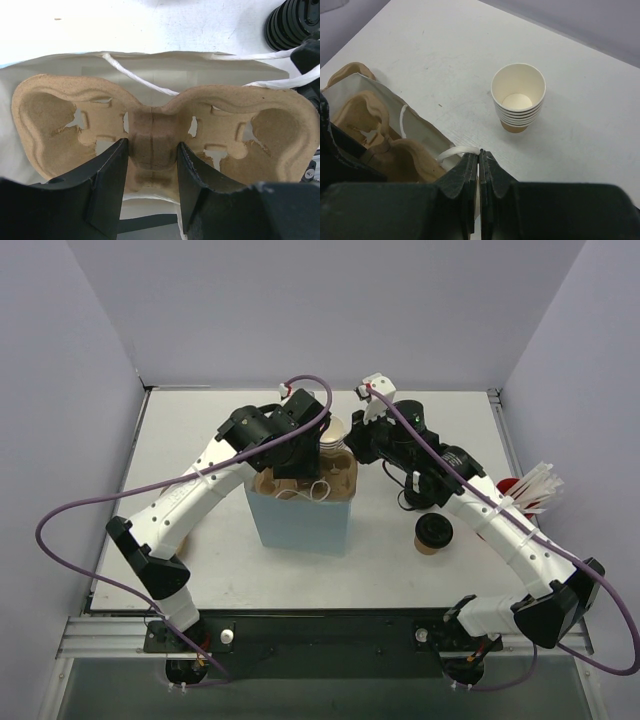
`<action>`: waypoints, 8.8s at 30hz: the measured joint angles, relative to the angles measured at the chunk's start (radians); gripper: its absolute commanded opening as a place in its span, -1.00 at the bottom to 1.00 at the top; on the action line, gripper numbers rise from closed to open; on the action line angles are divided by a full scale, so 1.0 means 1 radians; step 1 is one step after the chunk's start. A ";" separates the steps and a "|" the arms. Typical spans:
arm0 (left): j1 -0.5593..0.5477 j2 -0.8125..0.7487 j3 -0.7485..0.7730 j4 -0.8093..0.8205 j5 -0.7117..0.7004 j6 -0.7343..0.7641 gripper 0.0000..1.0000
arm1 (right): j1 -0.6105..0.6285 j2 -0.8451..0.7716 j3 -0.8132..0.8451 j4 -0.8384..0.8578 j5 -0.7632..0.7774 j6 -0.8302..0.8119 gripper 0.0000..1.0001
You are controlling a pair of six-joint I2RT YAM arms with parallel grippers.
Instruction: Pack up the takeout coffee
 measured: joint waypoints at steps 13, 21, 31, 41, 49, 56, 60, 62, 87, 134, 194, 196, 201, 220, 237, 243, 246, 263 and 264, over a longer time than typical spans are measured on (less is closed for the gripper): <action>-0.002 0.000 -0.015 0.002 -0.029 0.003 -0.39 | 0.000 0.008 0.016 -0.042 0.036 0.016 -1.00; -0.003 0.003 -0.021 0.003 -0.050 0.014 -0.39 | 0.000 0.008 0.016 -0.046 0.035 0.014 -1.00; -0.003 0.048 -0.032 0.007 -0.068 0.018 -0.35 | 0.000 0.008 0.016 -0.055 0.028 0.015 -1.00; -0.003 0.048 -0.096 0.013 -0.068 0.016 -0.21 | 0.001 0.008 0.016 -0.070 0.028 0.016 -1.00; -0.003 0.048 -0.100 0.010 -0.068 0.021 0.26 | 0.007 0.008 0.016 -0.071 0.029 0.022 -1.00; -0.003 0.048 -0.099 0.009 -0.068 0.026 0.27 | 0.007 0.008 0.016 -0.071 0.029 0.023 -1.00; -0.001 0.048 -0.097 0.008 -0.072 0.039 0.27 | 0.007 0.009 0.016 -0.071 0.033 0.022 -1.00; 0.000 0.048 -0.097 0.008 -0.074 0.043 0.24 | 0.007 0.010 0.018 -0.071 0.037 0.023 -1.00; 0.010 0.086 -0.056 0.003 -0.080 0.068 0.25 | 0.005 0.106 0.154 -0.130 0.055 0.120 -0.98; 0.015 -0.082 -0.252 0.134 -0.087 0.046 -0.51 | 0.005 0.106 0.105 -0.146 0.039 0.141 -1.00; 0.220 -0.434 -0.420 0.405 -0.005 0.123 -0.35 | 0.090 0.063 0.165 -0.280 -0.151 0.063 -1.00; 0.243 -0.444 -0.420 0.385 -0.005 0.122 -0.35 | 0.113 0.084 0.162 -0.260 -0.152 -0.022 -1.00; 0.307 -0.469 -0.443 0.339 -0.005 0.113 -0.34 | 0.137 0.127 0.159 -0.225 -0.146 -0.175 -1.00; 0.401 -0.513 -0.499 0.284 0.035 0.108 -0.29 | 0.129 0.159 0.074 -0.090 -0.007 -0.301 -1.00; 0.417 -0.513 -0.526 0.288 0.049 0.119 -0.29 | 0.116 0.172 -0.057 0.034 0.055 -0.213 -1.00; 0.418 -0.504 -0.526 0.291 0.069 0.127 -0.20 | 0.105 0.173 0.032 -0.016 0.029 -0.198 -1.00; 0.418 -0.499 -0.526 0.301 0.082 0.136 -0.09 | 0.103 0.171 0.085 -0.031 0.012 -0.168 -1.00; 0.414 -0.438 -0.539 0.359 0.180 0.217 0.03 | 0.067 0.065 0.288 -0.385 0.055 0.228 0.00; 0.410 -0.426 -0.539 0.360 0.182 0.224 0.03 | 0.058 0.059 0.291 -0.409 0.070 0.247 0.00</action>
